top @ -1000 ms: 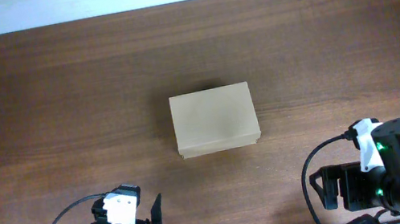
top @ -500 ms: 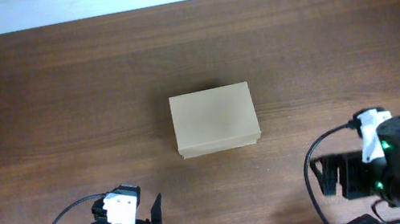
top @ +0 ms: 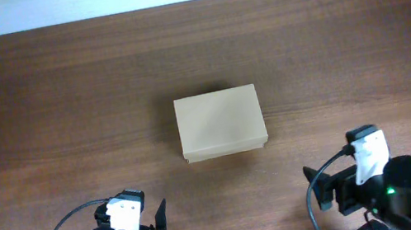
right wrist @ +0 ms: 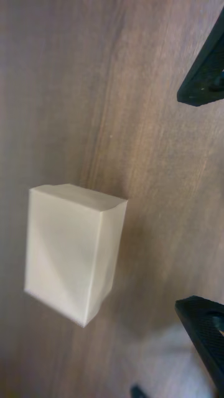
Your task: Pack container
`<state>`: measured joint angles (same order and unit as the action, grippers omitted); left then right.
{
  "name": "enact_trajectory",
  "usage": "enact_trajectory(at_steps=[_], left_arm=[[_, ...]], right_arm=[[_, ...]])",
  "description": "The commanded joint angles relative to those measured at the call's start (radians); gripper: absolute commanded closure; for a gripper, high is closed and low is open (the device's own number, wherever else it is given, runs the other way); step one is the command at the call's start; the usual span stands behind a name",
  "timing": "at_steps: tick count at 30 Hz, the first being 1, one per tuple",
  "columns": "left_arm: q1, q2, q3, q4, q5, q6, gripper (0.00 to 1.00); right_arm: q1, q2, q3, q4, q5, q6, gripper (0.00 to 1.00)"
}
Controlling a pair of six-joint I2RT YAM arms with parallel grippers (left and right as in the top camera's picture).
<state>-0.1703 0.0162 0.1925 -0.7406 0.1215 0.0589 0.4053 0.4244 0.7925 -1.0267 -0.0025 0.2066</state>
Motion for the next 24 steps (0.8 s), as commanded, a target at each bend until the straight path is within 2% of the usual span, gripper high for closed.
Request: enact_trajectory(at_steps=[1, 8, 16, 24], left_arm=[[0.005, -0.011, -0.008, 0.0, -0.011, -0.013, 0.0], [0.005, -0.011, -0.008, 0.0, -0.011, -0.013, 0.01], [0.005, -0.011, -0.008, 0.0, -0.011, -0.013, 0.0], [0.005, -0.011, -0.008, 0.0, -0.011, -0.013, 0.0]], right_arm=[[0.023, -0.074, -0.134, 0.058, 0.021, -0.016, 0.01], [0.079, -0.241, -0.364, 0.181, 0.011, -0.015, 0.01], [0.107, -0.421, -0.507, 0.191, 0.01, -0.008, 0.01], [0.108, -0.422, -0.581, 0.202, -0.02, 0.019, 0.01]])
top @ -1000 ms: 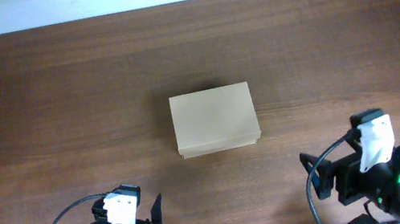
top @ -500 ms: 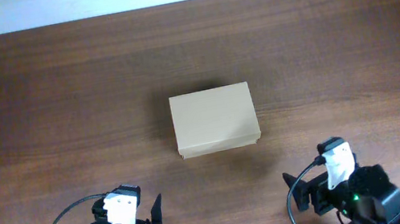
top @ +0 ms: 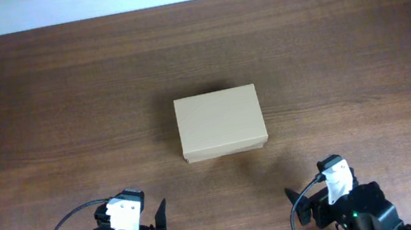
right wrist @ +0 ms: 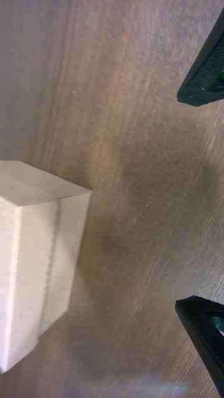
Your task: Pack container
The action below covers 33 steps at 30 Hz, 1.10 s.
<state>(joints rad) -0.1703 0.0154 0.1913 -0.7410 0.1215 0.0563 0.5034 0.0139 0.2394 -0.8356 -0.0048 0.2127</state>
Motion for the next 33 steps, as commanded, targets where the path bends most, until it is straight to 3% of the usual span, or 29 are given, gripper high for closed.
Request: enact_trajectory(at_steps=[1, 33], left_arm=[[0.005, -0.01, -0.007, 0.001, -0.011, -0.011, 0.0], [0.005, -0.01, -0.007, 0.001, -0.011, -0.011, 0.0]], right_arm=[[0.01, -0.011, -0.035, 0.018, -0.018, 0.013, 0.01], [0.01, -0.011, -0.053, 0.025, -0.017, 0.012, 0.01]])
